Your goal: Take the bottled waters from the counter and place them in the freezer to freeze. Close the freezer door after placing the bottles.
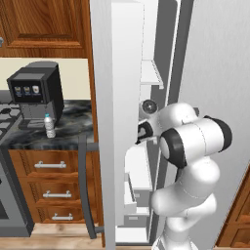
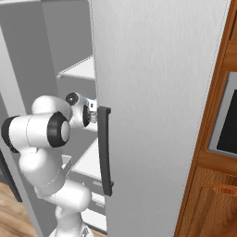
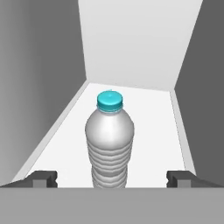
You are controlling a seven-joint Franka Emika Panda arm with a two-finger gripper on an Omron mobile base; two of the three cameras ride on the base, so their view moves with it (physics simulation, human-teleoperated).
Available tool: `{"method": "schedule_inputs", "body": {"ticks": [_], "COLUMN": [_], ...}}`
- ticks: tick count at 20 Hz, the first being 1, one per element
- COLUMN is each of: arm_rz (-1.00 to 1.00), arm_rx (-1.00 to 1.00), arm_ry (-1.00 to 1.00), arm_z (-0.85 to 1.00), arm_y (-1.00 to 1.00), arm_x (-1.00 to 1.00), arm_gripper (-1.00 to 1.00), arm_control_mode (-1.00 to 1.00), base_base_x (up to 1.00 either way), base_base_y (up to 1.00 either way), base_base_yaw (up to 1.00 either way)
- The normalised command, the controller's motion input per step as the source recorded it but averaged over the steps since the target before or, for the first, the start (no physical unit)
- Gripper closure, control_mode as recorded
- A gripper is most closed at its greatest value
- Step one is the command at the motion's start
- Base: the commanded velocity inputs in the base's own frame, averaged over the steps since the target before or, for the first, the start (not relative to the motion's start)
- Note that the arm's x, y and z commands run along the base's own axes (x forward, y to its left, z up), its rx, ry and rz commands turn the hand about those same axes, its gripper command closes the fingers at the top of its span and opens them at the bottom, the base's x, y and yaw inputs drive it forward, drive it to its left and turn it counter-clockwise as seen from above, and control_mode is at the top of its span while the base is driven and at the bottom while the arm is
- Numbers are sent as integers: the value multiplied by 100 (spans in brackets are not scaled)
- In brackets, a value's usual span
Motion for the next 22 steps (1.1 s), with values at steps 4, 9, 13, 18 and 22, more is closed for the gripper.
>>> {"method": "schedule_inputs", "body": {"ticks": [4, 9, 13, 18, 22], "arm_rz": [0, 0, 0, 0, 0], "arm_rx": [0, 0, 0, 0, 2], "arm_ry": [0, 0, 0, 0, 0], "arm_z": [0, 0, 6, 7, 26], "arm_y": [3, 0, 0, 0, 0], "arm_x": [-22, -29, -28, -32, -41], "arm_gripper": [-100, -100, -100, -100, -100], "arm_control_mode": [-100, -100, -100, -100, -100], "base_base_x": [0, 0, 0, 0, 0], "base_base_y": [0, 0, 0, 0, 0], "base_base_yaw": [0, 0, 0, 0, 0]}}
